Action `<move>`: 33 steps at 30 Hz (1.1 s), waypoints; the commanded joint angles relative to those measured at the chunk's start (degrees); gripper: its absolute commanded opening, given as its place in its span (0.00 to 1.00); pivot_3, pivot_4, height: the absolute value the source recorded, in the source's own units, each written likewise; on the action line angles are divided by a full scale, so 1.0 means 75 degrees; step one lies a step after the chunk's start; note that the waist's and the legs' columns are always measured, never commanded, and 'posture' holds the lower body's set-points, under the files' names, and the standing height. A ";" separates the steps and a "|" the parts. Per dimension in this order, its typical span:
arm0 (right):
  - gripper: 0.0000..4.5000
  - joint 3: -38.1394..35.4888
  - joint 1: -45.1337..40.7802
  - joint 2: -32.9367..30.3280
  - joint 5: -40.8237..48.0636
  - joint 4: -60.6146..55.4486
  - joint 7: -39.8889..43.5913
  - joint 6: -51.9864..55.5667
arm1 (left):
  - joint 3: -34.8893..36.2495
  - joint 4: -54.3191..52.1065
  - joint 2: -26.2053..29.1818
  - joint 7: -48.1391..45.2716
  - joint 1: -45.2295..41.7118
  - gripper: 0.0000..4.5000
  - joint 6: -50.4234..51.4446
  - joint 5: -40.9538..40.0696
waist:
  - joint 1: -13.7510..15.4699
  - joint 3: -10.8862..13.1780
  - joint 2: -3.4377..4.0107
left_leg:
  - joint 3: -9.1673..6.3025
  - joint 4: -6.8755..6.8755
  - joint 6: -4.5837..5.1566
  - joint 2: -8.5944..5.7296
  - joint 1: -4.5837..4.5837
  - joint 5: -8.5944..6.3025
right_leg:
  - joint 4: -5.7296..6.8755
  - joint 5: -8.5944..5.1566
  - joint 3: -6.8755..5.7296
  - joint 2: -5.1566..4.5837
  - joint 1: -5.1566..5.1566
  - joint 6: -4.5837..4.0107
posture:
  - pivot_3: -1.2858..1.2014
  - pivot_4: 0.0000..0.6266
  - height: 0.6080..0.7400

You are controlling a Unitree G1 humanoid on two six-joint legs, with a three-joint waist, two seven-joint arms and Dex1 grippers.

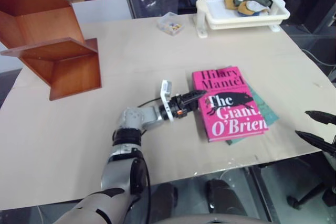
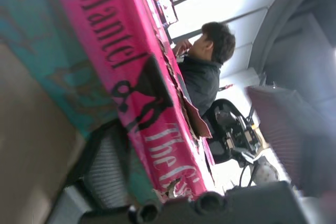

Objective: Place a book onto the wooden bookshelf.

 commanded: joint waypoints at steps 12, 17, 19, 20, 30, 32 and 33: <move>0.85 -0.0124 -0.0224 -0.0099 -0.0069 -0.0023 -0.0024 -0.0143 | 0.0925 -0.1366 -0.0344 0.0871 0.0534 0.01 0.1593 -0.1122 | 0.0002 0.0000 0.0000 | 0.0000 0.0000 -0.0011 0.0001 0.0001 0.0006 | 0.0001 0.0000 0.0001 -0.0003 -0.0001 0.0000 | 0.52 0.24 1.00; 0.85 -0.0082 -0.0420 -0.0115 -0.0072 0.0019 0.0008 -0.0105 | 0.1141 -0.2496 -0.0706 0.1226 0.0866 0.01 0.0683 -0.1243 | 0.0020 0.0000 0.0000 | -0.0001 0.0000 -0.0013 0.0002 0.0000 0.0006 | -0.0001 0.0000 0.0001 -0.0006 0.0000 0.0000 | 0.52 0.24 1.00; 0.85 -0.0065 -0.0532 -0.0102 -0.0019 0.0039 0.0000 -0.0057 | 0.0942 -0.3137 -0.0776 0.1277 0.0998 0.01 0.0039 -0.1025 | 0.0048 0.0002 -0.0002 | 0.0001 0.0000 -0.0014 0.0002 -0.0002 0.0006 | -0.0002 0.0000 0.0003 -0.0009 -0.0001 0.0000 | 0.52 0.24 1.00; 0.85 -0.0054 -0.0600 -0.0087 0.0030 0.0047 0.0003 -0.0020 | 0.0838 -0.3417 -0.0786 0.1331 0.1039 0.01 -0.0211 -0.0952 | 0.0067 0.0002 -0.0002 | 0.0004 0.0000 -0.0014 0.0003 -0.0001 0.0006 | -0.0003 0.0001 0.0006 -0.0019 -0.0001 -0.0001 | 0.52 0.24 1.00; 0.85 0.0611 -0.2148 0.0148 0.0883 0.0647 0.0434 0.0789 | -0.0594 -0.5564 0.0492 0.1196 0.1060 0.01 -0.3352 0.1060 | 0.0091 0.0009 -0.0014 | 0.0009 0.0000 -0.0016 0.0003 0.0002 0.0008 | -0.0004 0.0003 0.0010 -0.0009 0.0000 -0.0002 | 0.52 0.24 1.00; 0.85 0.0793 -0.2639 0.0249 0.1250 0.0713 0.0576 0.1156 | -0.0976 -0.5840 0.1130 0.1114 0.0963 0.01 -0.3983 0.1797 | 0.0065 0.0013 -0.0021 | 0.0012 -0.0001 -0.0016 0.0010 0.0004 0.0008 | -0.0002 0.0003 0.0012 -0.0007 -0.0001 -0.0003 | 0.52 0.24 1.00; 0.85 0.0906 -0.2907 0.0302 0.1467 0.0711 0.0672 0.1385 | -0.1263 -0.5901 0.1552 0.1055 0.0917 0.01 -0.4349 0.2331 | 0.0049 0.0014 -0.0023 | 0.0009 -0.0001 -0.0016 0.0012 0.0004 0.0008 | -0.0002 0.0003 0.0010 -0.0007 -0.0001 -0.0003 | 0.52 0.24 1.00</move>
